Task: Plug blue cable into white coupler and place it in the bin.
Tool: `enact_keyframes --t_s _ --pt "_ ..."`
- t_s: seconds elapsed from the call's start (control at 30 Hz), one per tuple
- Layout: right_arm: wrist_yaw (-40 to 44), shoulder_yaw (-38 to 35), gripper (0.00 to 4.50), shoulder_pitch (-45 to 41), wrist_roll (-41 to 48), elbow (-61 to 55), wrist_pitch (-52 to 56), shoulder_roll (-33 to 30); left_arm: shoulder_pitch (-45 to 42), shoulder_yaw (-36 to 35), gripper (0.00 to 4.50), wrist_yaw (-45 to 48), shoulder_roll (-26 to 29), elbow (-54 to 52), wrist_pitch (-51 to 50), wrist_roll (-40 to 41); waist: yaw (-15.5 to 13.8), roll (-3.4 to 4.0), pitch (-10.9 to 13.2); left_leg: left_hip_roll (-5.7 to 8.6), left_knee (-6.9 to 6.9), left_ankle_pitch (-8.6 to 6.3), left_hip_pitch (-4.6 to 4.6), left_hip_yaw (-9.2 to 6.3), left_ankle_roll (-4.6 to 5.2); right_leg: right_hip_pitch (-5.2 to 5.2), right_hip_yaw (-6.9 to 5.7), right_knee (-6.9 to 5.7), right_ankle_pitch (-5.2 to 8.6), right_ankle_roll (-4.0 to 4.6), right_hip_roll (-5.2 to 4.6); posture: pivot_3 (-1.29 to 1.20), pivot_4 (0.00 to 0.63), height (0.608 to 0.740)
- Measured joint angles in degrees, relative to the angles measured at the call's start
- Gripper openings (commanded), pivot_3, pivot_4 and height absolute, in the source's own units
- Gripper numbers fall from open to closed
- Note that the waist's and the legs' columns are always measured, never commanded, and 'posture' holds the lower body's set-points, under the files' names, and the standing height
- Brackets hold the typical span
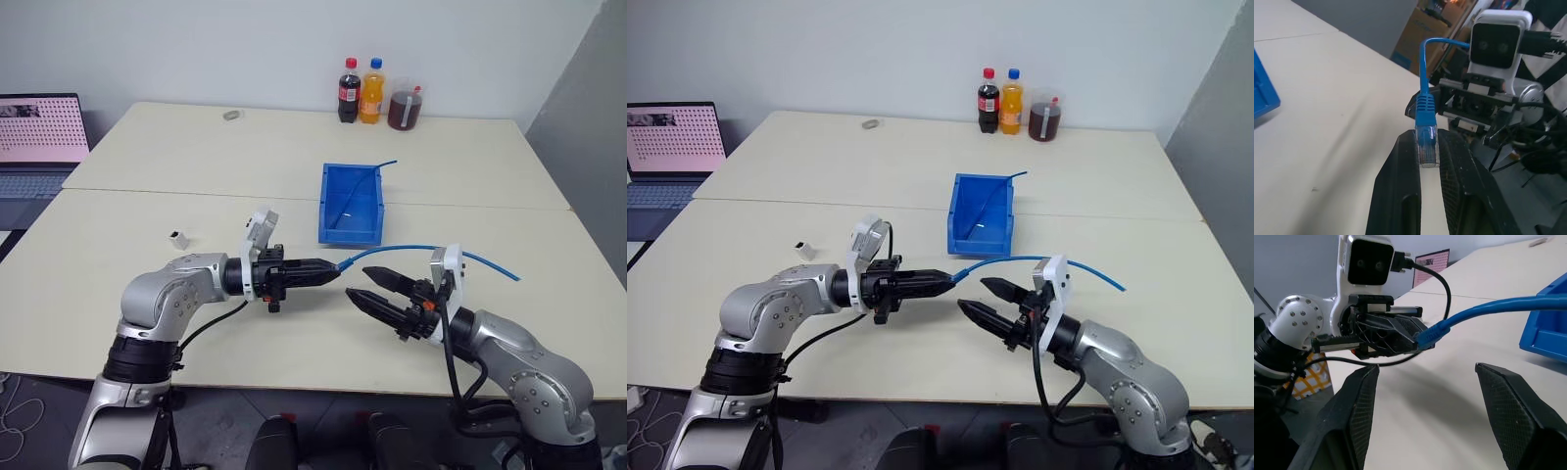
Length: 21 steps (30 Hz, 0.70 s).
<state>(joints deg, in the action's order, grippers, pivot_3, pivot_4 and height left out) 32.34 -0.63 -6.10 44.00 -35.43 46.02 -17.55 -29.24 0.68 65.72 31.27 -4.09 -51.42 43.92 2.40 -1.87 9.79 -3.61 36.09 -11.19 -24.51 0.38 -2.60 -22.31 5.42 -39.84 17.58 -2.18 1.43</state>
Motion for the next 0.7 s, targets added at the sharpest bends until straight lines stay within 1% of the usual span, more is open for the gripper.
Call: enact_keyframes --t_s 0.23,0.4,0.53,0.67,0.7 --pt "-1.2 -0.5 3.34 -6.0 4.5 3.4 0.5 1.3 0.0 -1.1 0.23 -1.3 0.1 -0.8 -4.2 3.9 0.5 0.00 0.0 0.00 -0.02 0.00 0.00 -0.02 0.00 0.00 -0.01 0.01 0.00 0.01 0.02 0.00 0.150 0.740" --pt "-1.0 0.0 3.34 -7.2 5.1 5.9 0.5 1.4 0.0 -1.1 0.23 -1.5 0.1 -1.0 -4.4 4.9 0.5 0.01 0.0 0.00 -0.02 0.00 -0.03 -0.01 0.00 0.00 -0.01 0.07 0.00 0.01 0.01 0.00 0.150 0.740" --pt "-0.3 0.6 2.63 -8.8 5.7 7.7 0.5 1.6 0.0 -1.1 0.23 -1.5 0.3 -1.1 -4.4 5.1 0.7 0.01 0.0 -0.01 -0.04 0.00 -0.03 -0.02 0.00 -0.01 -0.02 0.07 0.00 0.02 0.01 0.00 0.150 0.740" --pt "0.3 0.8 1.62 -9.2 6.8 8.8 0.6 2.0 0.1 -1.1 0.23 -1.5 0.6 -1.1 -4.3 5.2 0.7 0.01 0.0 0.00 -0.05 0.00 -0.04 -0.02 0.00 -0.01 -0.02 0.10 0.01 0.02 0.01 0.00 0.150 0.740" --pt "0.5 0.9 1.43 -9.3 6.8 8.9 0.6 1.9 0.2 -1.1 0.23 -1.5 0.7 -1.1 -4.2 5.2 0.7 0.01 0.0 -0.01 -0.05 0.00 -0.04 -0.01 0.00 -0.01 0.00 0.11 0.01 0.02 0.01 0.00 0.150 0.740"
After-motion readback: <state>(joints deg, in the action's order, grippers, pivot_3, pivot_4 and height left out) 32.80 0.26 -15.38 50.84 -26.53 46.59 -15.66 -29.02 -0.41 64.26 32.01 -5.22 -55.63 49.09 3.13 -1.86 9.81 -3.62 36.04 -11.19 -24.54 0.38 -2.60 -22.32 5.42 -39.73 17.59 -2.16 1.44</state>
